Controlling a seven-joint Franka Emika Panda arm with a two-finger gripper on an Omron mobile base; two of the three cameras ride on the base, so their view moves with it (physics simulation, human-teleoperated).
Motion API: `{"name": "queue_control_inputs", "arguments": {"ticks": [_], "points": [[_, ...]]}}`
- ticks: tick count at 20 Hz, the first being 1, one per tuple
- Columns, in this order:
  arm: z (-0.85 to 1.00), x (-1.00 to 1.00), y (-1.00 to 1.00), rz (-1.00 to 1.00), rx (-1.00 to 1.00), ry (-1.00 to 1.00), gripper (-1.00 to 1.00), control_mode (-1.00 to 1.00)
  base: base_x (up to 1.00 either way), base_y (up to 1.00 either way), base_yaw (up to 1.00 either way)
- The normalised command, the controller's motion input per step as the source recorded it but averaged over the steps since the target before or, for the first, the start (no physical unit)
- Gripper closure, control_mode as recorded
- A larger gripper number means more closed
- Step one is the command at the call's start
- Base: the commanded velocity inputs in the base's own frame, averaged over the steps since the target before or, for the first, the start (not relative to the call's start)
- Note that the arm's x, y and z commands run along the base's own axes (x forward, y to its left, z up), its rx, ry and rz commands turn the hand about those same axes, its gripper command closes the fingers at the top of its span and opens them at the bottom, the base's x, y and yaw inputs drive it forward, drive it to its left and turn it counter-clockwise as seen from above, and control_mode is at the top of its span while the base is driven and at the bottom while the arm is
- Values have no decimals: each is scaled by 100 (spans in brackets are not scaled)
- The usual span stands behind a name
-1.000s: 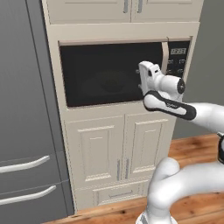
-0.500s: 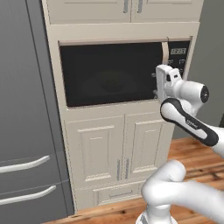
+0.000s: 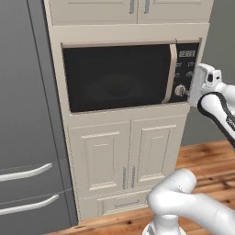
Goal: Pick the squash from the sink and place it in the bowl. Then pick the bowl and place it in the microwave. Then close the microwave door and press the start button.
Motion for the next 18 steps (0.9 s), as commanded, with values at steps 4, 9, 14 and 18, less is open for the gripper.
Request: {"name": "queue_control_inputs", "arguments": {"ticks": [4,9,14,18], "points": [[3,-1,-76,0,9,0,-100,-100,0,0,0],[-19,41,-7,-2,0,0,100,-100,0,0,0],[-20,49,27,-7,-2,-2,100,-100,0,0,0],[-5,47,6,-10,0,0,100,-100,0,0,0]]}}
